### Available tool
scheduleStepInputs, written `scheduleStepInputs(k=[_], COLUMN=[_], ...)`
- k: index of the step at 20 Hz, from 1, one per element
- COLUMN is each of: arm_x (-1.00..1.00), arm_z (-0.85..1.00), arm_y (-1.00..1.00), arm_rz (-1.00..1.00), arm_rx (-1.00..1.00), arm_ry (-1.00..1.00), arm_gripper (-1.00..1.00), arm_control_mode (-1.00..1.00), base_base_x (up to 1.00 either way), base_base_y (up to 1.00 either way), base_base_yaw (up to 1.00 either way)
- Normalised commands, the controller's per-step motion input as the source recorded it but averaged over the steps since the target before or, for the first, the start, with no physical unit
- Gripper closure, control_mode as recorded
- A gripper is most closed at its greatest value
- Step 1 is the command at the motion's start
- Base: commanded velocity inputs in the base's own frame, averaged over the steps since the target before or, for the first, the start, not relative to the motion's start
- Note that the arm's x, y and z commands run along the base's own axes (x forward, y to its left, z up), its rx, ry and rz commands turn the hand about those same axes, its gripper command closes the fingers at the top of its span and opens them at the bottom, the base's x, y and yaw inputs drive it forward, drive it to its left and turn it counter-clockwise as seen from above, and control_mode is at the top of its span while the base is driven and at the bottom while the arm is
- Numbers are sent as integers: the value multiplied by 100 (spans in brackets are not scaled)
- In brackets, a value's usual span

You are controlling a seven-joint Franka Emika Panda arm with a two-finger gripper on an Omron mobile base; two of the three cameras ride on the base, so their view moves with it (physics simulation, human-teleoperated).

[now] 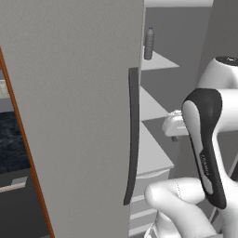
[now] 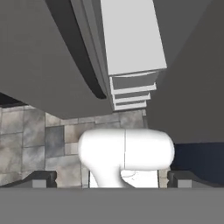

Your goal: Take the bottled waters from the counter and place them in the freezer to freeze. Close the freezer door after placing the bottles.

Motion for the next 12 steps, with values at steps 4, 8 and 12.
scheduleStepInputs(k=[4,8,12], arm_x=[0,0,0], arm_z=[-86,-74,-68], arm_y=[0,0,0], arm_rz=[0,0,0], arm_rx=[0,0,-3], arm_ry=[0,0,0], arm_gripper=[-100,-100,-100], arm_control_mode=[-100,-100,-100], base_base_x=[0,0,0], base_base_y=[0,0,0], base_base_yaw=[0,0,0])
